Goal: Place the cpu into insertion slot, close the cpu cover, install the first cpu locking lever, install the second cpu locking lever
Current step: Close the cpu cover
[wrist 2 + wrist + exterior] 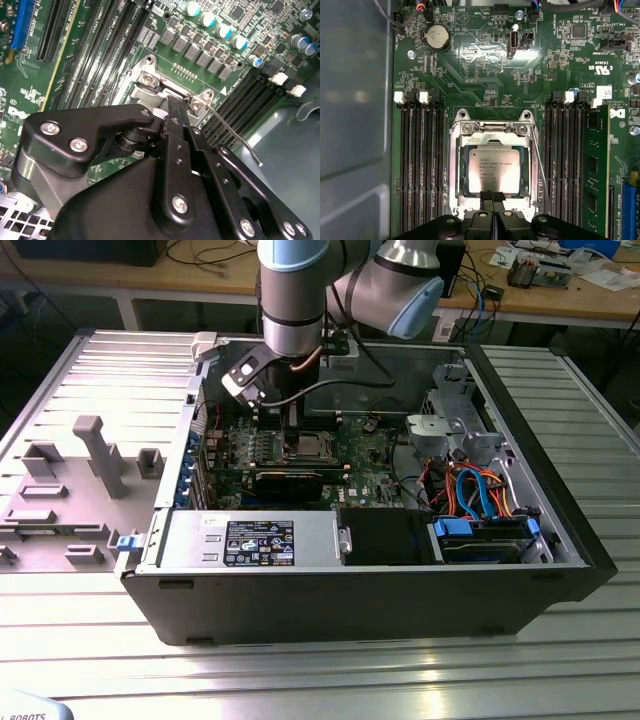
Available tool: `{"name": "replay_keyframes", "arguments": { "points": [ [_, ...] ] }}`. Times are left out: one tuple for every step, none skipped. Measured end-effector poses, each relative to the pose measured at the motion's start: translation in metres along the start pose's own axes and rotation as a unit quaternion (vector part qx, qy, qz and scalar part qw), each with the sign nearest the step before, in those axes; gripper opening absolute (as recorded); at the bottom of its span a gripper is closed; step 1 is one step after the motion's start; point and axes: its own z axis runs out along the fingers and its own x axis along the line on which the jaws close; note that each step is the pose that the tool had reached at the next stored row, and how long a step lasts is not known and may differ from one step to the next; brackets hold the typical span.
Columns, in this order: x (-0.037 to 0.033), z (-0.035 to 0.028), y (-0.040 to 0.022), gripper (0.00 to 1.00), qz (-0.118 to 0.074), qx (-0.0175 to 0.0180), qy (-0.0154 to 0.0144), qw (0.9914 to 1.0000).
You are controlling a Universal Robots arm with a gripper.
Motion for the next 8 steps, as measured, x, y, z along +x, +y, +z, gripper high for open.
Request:
{"name": "replay_keyframes", "arguments": {
  "points": [
    [-0.0001, 0.0017, 0.0000, 0.11, 0.000, 0.0000, 0.0000, 1.00000],
    [-0.0002, 0.0035, -0.0001, 0.11, 0.000, 0.0001, 0.0000, 1.00000],
    [-0.0002, 0.0045, -0.0001, 0.11, 0.000, 0.0001, 0.0000, 1.00000],
    [-0.0003, 0.0049, -0.0001, 0.11, 0.000, 0.0002, -0.0002, 1.00000],
    [-0.0003, 0.0050, -0.0001, 0.11, 0.000, 0.0003, -0.0003, 1.00000],
    [-0.0003, 0.0050, -0.0001, 0.11, 0.000, 0.0002, -0.0002, 1.00000],
    [-0.0003, 0.0052, -0.0001, 0.11, 0.000, 0.0002, -0.0001, 1.00000],
    [-0.0002, 0.0051, -0.0001, 0.11, 0.000, 0.0000, 0.0000, 1.00000]
  ]
}}
